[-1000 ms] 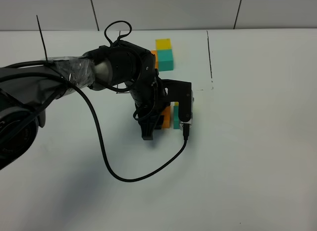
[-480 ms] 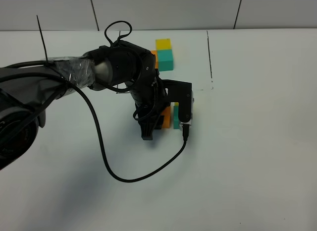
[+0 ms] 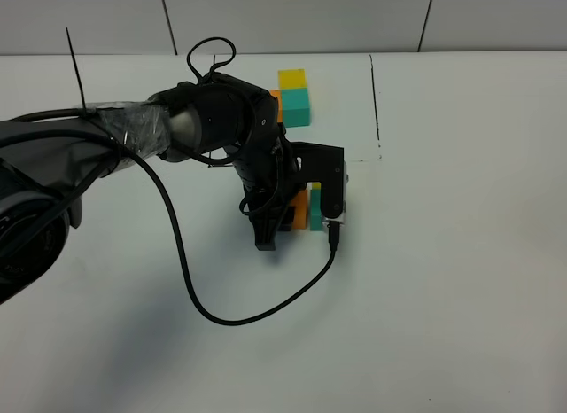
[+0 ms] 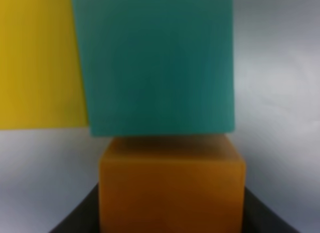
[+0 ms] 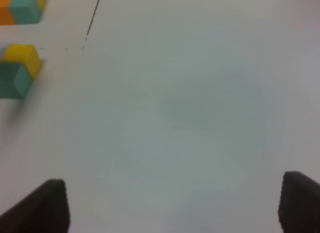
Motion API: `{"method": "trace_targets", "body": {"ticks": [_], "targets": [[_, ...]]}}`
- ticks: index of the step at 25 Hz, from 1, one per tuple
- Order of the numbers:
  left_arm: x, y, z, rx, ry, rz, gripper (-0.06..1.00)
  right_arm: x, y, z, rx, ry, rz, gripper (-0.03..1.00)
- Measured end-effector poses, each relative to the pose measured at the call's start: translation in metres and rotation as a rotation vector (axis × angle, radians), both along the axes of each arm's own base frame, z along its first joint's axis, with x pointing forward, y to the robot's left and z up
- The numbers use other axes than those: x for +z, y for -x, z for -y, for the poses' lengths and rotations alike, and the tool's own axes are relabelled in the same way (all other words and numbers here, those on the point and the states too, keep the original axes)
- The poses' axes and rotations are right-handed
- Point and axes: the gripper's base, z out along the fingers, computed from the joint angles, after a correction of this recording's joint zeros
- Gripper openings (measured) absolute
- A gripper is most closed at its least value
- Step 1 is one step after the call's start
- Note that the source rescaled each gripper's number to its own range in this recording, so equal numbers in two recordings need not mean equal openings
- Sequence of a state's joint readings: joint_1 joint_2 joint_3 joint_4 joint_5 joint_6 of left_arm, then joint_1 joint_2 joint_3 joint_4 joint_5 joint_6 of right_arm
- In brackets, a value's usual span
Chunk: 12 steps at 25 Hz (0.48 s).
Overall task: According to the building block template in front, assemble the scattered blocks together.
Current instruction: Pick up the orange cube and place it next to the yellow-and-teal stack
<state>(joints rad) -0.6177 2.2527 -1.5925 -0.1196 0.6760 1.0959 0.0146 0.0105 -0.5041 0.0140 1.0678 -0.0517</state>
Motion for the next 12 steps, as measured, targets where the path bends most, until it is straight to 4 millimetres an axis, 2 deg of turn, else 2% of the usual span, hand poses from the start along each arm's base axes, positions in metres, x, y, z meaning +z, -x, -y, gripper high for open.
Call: {"method": "trace_targets", "body": {"ticks": [12], "targets": [[-0.0008, 0.0001, 0.0016, 0.001, 0.009, 0.003, 0.00, 0.0000, 0.0000, -0.0001, 0.000, -0.001, 0.000, 0.71]]}}
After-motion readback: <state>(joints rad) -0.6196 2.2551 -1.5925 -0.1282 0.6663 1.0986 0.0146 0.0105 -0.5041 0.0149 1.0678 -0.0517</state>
